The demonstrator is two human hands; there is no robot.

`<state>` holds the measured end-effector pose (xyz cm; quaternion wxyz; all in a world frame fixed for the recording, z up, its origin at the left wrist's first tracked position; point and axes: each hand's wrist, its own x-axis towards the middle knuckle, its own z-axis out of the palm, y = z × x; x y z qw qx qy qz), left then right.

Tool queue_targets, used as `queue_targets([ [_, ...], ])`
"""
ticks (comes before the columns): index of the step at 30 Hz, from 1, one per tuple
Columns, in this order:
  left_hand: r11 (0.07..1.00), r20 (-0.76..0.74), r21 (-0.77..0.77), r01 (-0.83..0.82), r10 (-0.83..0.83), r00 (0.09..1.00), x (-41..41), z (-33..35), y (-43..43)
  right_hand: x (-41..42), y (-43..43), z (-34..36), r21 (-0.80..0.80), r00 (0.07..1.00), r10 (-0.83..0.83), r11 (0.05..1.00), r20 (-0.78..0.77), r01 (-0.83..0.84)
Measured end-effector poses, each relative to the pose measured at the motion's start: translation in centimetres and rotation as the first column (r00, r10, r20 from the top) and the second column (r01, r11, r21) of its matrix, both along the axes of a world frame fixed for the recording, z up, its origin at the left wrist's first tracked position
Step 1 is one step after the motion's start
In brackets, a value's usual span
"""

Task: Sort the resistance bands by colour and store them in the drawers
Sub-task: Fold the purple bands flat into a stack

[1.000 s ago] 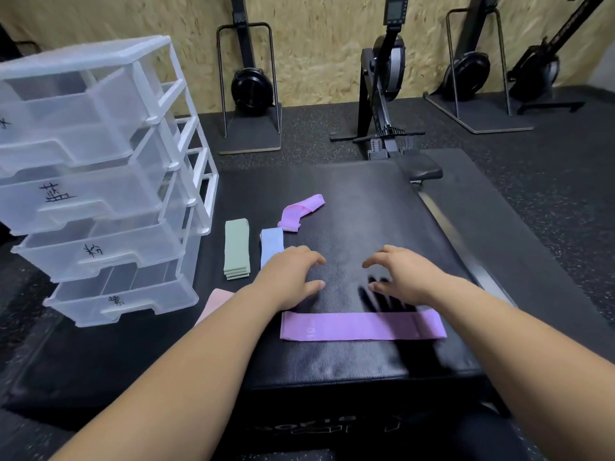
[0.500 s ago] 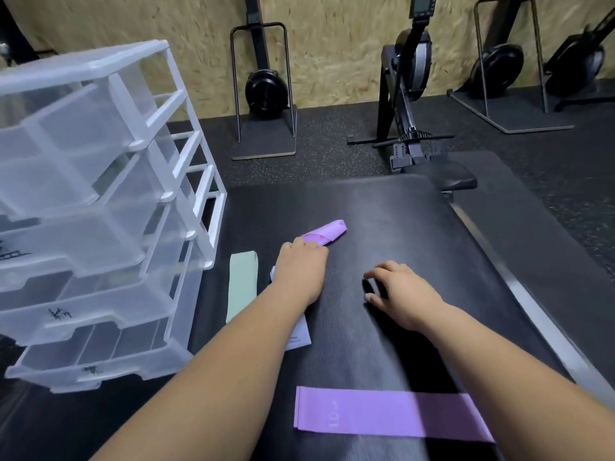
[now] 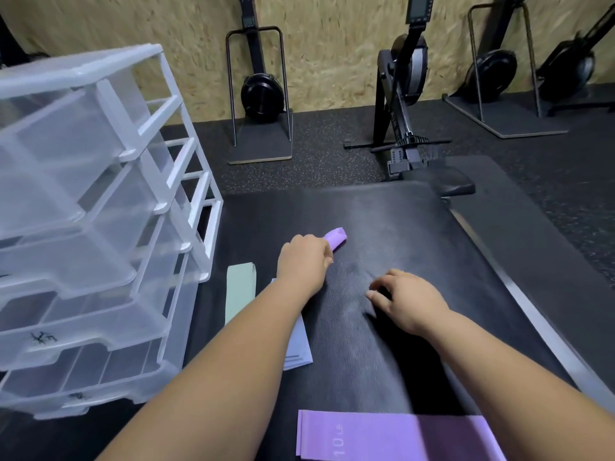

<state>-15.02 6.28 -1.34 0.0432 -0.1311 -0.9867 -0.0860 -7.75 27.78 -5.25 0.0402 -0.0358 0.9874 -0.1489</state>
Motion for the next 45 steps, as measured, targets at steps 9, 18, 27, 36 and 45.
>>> queue_targets([
  [9,0.740,0.057,0.671,0.045,-0.112,0.992,3.8,6.9,-0.2,1.9,-1.3,6.9,-0.465,0.974,-0.116,0.885,-0.194,0.013],
  [18,0.522,0.037,0.849,0.079,-0.208,0.977,10.0,13.3,0.5,6.0,-2.2,14.3,-0.611,0.918,-0.204,0.790,-0.339,-0.050],
  [27,0.466,0.176,0.885,0.014,-0.361,0.916,15.6,14.4,-0.3,11.4,-1.0,17.7,-0.694,0.927,-0.172,0.711,-0.332,-0.117],
  [36,0.490,0.170,0.871,0.032,-0.362,0.917,18.5,14.0,0.1,14.5,-1.3,19.5,-0.818,0.966,-0.110,0.558,-0.236,-0.136],
  [45,0.535,0.147,0.845,0.014,-0.257,0.955,18.9,13.4,0.1,14.7,-1.4,20.3,-0.687,0.961,-0.060,0.712,-0.268,-0.147],
])
